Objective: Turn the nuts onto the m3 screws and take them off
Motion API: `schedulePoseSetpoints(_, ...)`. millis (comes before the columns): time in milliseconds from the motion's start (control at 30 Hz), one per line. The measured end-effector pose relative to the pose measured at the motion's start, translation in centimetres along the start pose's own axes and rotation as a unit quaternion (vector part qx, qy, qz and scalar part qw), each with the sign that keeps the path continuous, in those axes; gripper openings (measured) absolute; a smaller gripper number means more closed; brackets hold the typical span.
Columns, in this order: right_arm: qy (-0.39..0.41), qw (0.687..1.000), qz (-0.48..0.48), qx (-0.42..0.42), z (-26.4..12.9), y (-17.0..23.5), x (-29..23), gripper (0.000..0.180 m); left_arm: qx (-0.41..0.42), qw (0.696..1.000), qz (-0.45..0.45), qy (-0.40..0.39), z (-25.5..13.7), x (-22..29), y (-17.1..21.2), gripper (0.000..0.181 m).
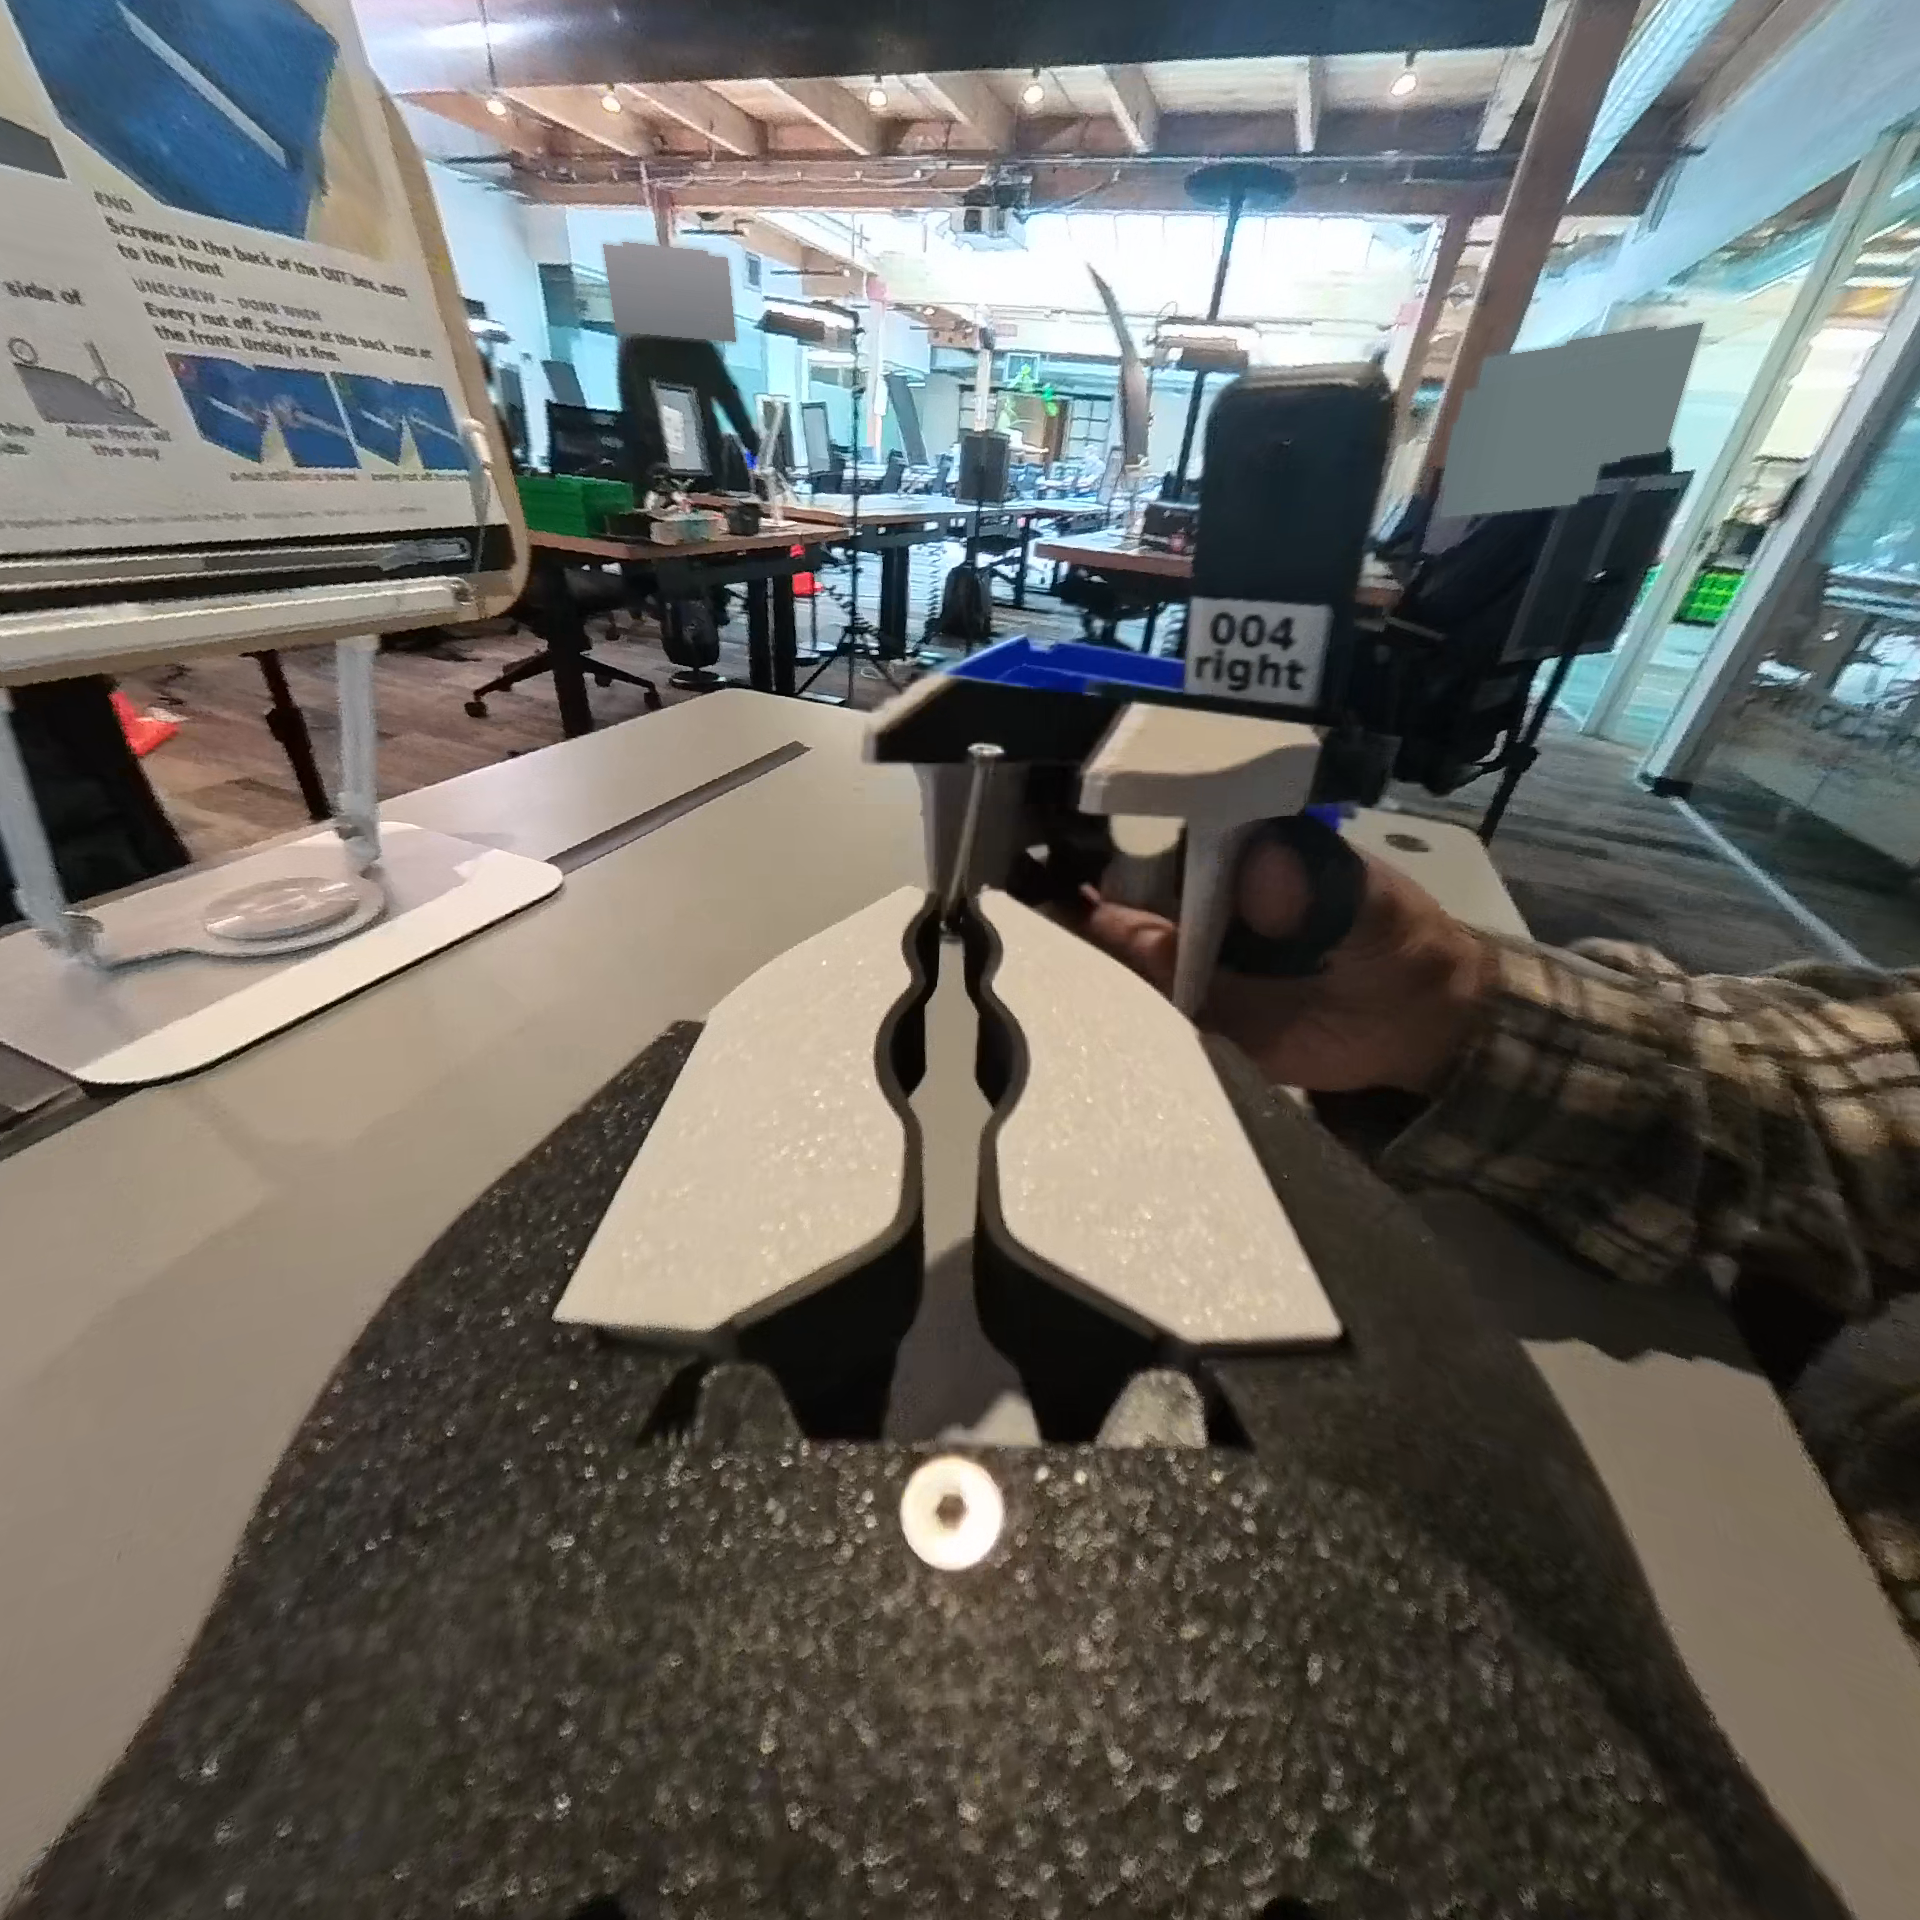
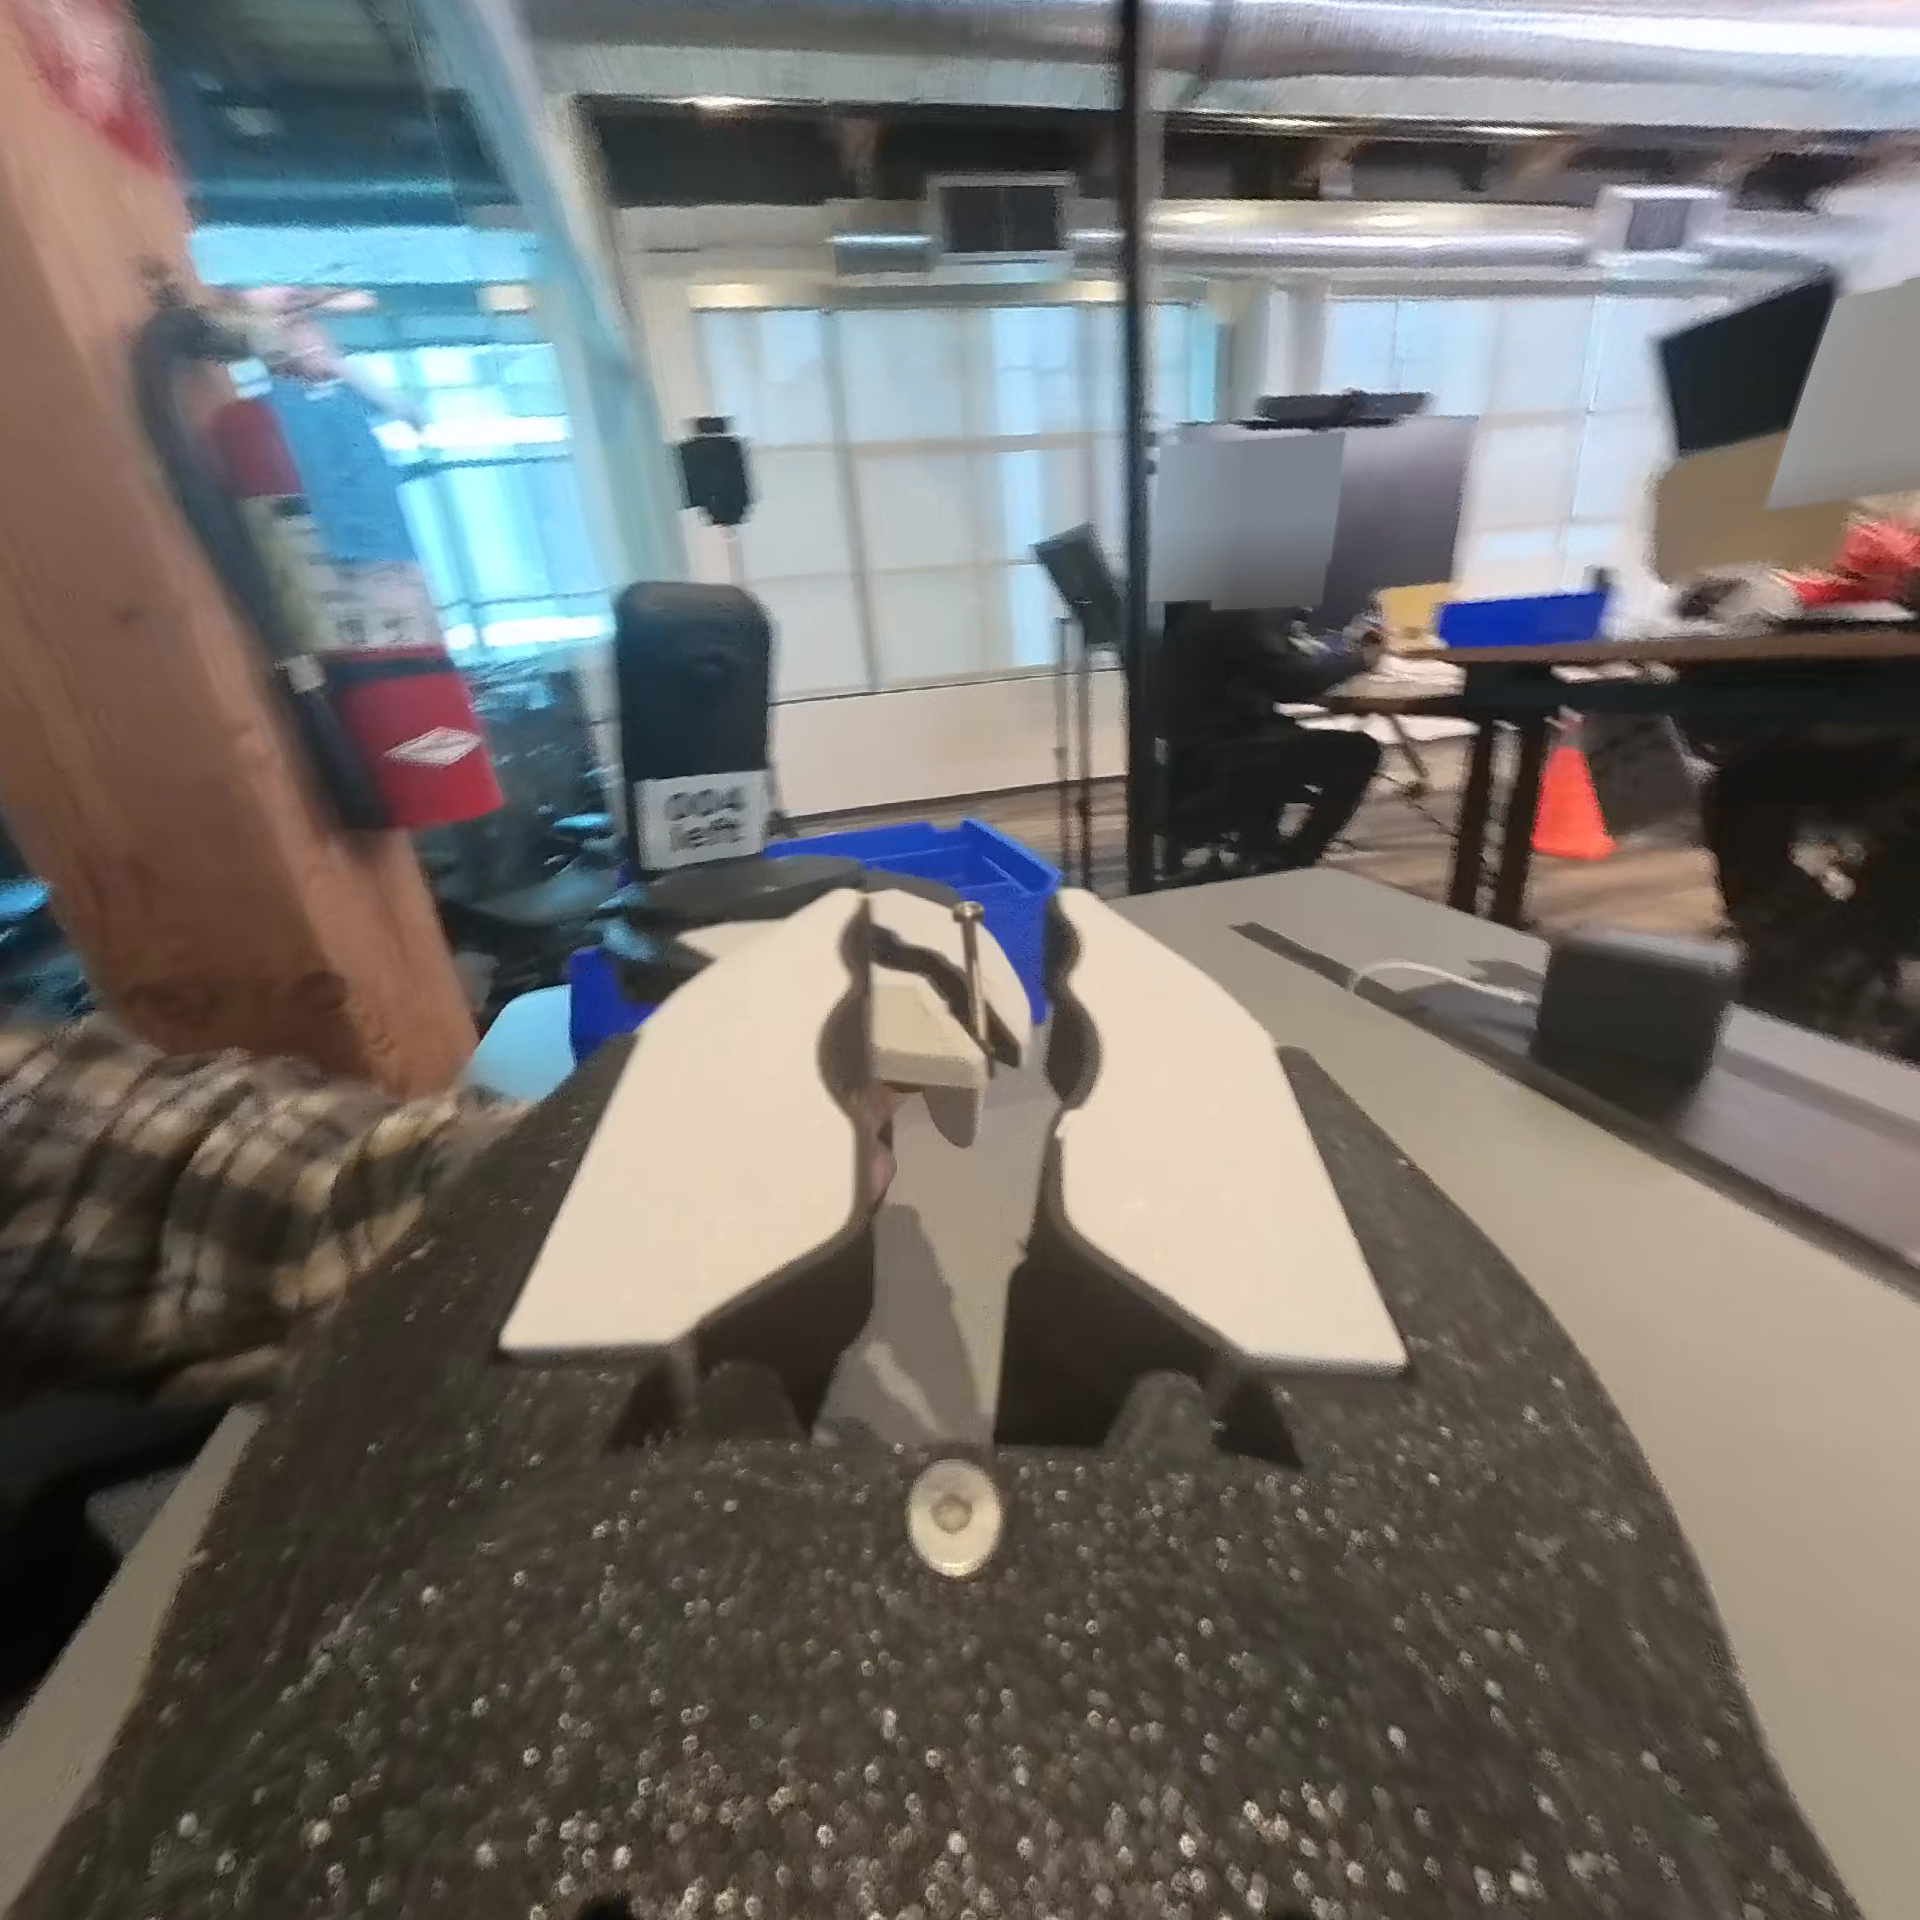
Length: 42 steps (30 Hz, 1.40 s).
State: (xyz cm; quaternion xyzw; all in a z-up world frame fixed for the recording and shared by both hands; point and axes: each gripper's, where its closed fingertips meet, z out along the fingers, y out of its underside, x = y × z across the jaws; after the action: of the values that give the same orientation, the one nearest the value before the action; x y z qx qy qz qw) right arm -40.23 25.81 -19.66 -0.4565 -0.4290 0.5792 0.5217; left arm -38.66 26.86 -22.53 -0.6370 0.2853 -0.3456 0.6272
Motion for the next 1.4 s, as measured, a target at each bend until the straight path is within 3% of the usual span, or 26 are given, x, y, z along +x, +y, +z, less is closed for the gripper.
schedulePoseSetpoints(133, -0.116, 0.992, -0.024, -0.046, -0.9, -0.5, -0.1, 0.042, 0.012, 0.998, -0.024, 0.058, -0.1, 0.9, -0.4, 0.003)
schedulePoseSetpoints(367, -0.374, 0.925, -0.005, -0.063, -2.9, -1.7, -2.2, 0.031, -0.002, 0.989, -0.028, 0.145, 0.3, 3.2, 0.2, 0.003)
schedulePoseSetpoints(633, -0.455, 0.884, 0.025, -0.106, -2.3, 0.2, -3.7, 0.025, -0.014, 0.986, -0.026, 0.164, 0.5, 3.8, 0.8, 0.003)
schedulePoseSetpoints(933, -0.469, 0.876, 0.041, -0.108, -2.2, 0.6, -3.7, 0.005, -0.014, 0.987, -0.023, 0.159, 0.4, 3.6, 0.7, 0.004)
schedulePoseSetpoints(1067, -0.440, 0.891, 0.040, -0.099, -1.7, 0.7, -3.2, 0.005, -0.015, 0.990, -0.024, 0.137, 0.4, 3.0, 0.7, 0.004)
schedulePoseSetpoints(1233, -0.348, 0.933, 0.041, -0.081, -0.7, 0.9, -1.8, 0.004, -0.018, 0.996, -0.018, 0.082, 0.3, 1.4, 0.8, 0.003)
schedulePoseSetpoints(1400, -0.195, 0.979, 0.044, -0.039, 0.4, 1.2, 0.0, 0.005, -0.025, 1.000, -0.005, 0.011, 0.2, -0.2, 1.0, 0.003)
